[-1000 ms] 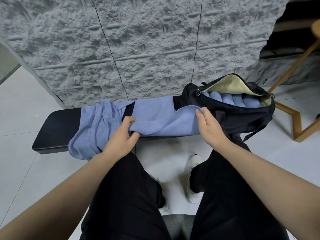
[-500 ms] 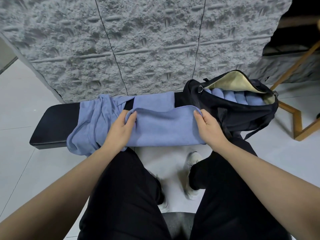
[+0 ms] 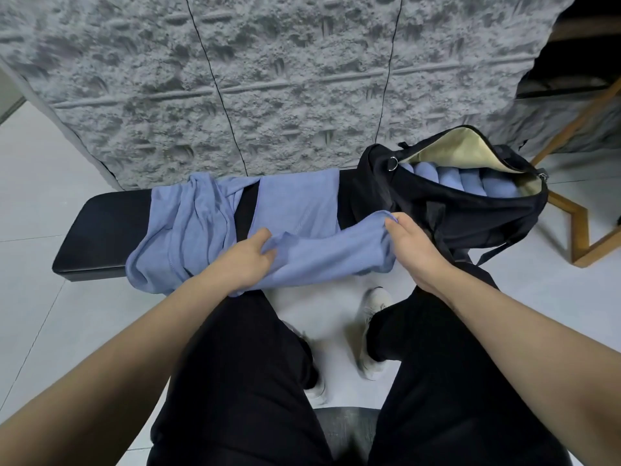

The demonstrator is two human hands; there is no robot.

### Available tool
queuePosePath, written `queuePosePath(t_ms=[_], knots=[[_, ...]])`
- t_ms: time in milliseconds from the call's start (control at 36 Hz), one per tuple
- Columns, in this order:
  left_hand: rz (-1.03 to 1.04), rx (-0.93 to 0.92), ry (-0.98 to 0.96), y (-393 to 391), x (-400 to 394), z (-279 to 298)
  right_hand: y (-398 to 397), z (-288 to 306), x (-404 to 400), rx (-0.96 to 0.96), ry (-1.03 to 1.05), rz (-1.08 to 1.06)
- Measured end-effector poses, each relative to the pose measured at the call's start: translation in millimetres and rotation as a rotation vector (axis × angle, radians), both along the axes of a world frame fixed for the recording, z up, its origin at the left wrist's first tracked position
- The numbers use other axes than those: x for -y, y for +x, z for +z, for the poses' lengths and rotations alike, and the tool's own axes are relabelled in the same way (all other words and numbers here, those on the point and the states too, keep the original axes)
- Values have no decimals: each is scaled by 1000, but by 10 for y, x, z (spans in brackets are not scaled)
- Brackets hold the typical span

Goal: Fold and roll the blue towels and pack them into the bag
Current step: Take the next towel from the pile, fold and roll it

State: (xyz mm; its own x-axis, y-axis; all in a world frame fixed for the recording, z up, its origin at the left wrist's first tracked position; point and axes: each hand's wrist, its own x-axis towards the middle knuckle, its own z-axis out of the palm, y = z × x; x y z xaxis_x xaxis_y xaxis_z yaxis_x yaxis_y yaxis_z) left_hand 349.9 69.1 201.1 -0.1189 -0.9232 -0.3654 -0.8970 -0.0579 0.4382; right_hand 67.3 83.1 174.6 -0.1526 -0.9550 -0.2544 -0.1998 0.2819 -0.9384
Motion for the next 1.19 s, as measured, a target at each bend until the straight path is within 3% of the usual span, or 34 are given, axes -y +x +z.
queuePosePath(t_ms=[111,361,611,833,1000,1194], knots=[[-83,136,-62,-20,-49,36,66,50,-7,178,90,-50],[-28,84,28,-27,-28,83,113,150,-7,148,34,-44],[47,-162,71,-48,10,149,39,130,32,66,18,-14],[245,-373,-197,-79,257,99,32,140,211,-25,-97,-98],[485,-607,-258,-66,561,-11,18,129,451,-104,-143,-127],[711,-760,-112,42,1001,-344,52,3,815,-102,-120,-116]])
